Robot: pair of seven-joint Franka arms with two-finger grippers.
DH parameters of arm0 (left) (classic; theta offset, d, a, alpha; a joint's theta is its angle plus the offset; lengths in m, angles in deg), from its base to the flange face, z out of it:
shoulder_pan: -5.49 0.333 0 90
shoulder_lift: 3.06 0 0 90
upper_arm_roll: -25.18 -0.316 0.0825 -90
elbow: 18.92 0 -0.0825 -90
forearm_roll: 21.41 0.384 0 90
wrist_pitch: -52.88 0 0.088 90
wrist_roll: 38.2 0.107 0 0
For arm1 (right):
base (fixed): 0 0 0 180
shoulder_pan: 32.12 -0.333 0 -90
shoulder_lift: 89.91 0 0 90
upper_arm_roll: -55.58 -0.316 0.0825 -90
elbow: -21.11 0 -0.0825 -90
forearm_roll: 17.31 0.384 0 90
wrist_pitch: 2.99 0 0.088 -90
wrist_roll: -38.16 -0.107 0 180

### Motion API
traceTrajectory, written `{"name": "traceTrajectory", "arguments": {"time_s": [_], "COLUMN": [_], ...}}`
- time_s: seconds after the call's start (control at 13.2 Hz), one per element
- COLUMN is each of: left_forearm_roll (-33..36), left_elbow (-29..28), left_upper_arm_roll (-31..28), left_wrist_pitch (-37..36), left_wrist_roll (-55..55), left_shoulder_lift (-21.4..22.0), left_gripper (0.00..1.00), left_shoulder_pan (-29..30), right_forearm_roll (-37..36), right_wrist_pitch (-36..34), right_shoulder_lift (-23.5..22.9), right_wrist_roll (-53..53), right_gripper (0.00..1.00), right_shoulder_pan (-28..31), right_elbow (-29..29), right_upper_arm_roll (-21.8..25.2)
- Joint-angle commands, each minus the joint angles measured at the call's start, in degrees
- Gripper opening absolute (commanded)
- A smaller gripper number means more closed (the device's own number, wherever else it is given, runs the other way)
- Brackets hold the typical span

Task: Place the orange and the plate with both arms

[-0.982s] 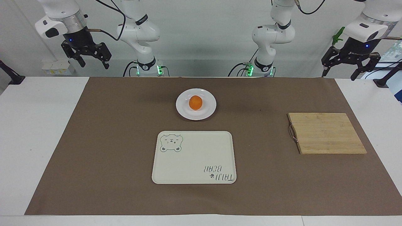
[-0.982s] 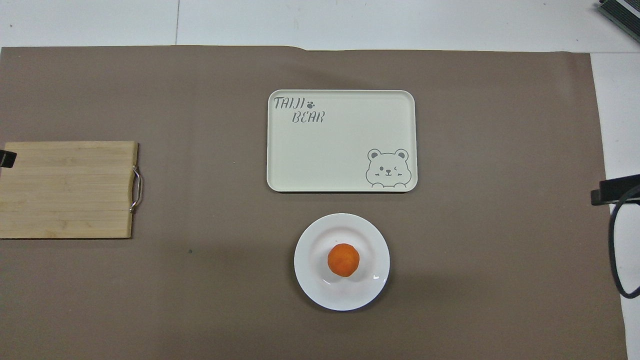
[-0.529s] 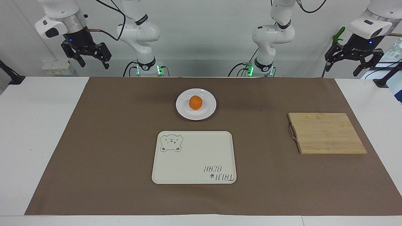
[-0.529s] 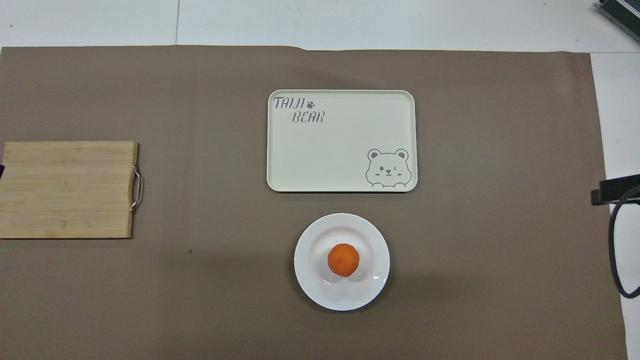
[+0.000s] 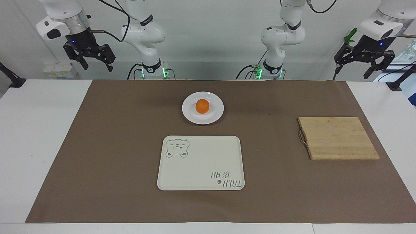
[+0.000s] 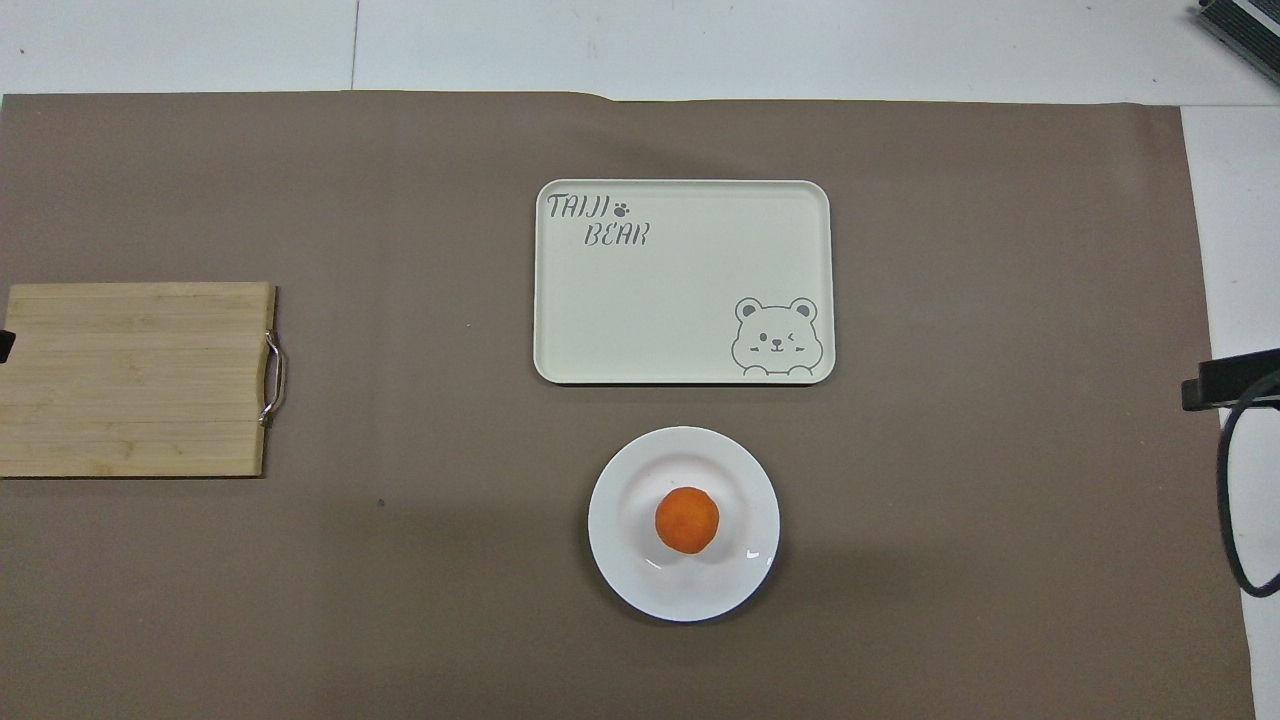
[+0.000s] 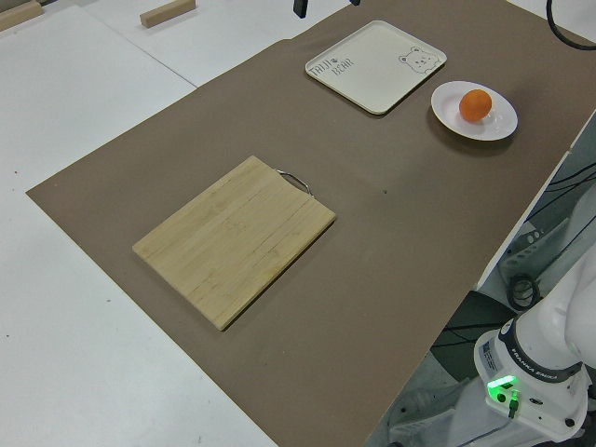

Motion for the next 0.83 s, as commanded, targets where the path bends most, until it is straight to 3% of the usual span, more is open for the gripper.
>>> {"name": "traceTrajectory", "arguments": {"time_s": [0.0, 0.45, 0.76], "left_forearm_roll": [0.5, 0.5, 0.5], "left_elbow": [-1.1, -1.1, -1.1], "left_upper_arm_roll": [0.1, 0.1, 0.1], "left_wrist_pitch": [-0.5, -0.5, -0.5], "left_wrist_roll": [0.4, 0.4, 0.4], "left_shoulder_lift": [1.1, 1.1, 1.1], "left_gripper": [1.00, 1.00, 1.00], "left_shoulder_pan": [0.1, 0.1, 0.1], "right_forearm_roll": [0.5, 0.7, 11.8], "right_wrist_pitch": [-0.2, -1.5, 4.4], "right_shoulder_lift": [-0.7, 0.0, 0.6], "right_wrist_roll": [0.4, 2.4, 2.2], "right_gripper": [1.00, 1.00, 1.00], "right_shoulder_pan": [0.5, -0.5, -0.5], "right_elbow": [1.0, 0.3, -6.9], "right_upper_arm_roll": [-0.3, -1.8, -1.8]}}
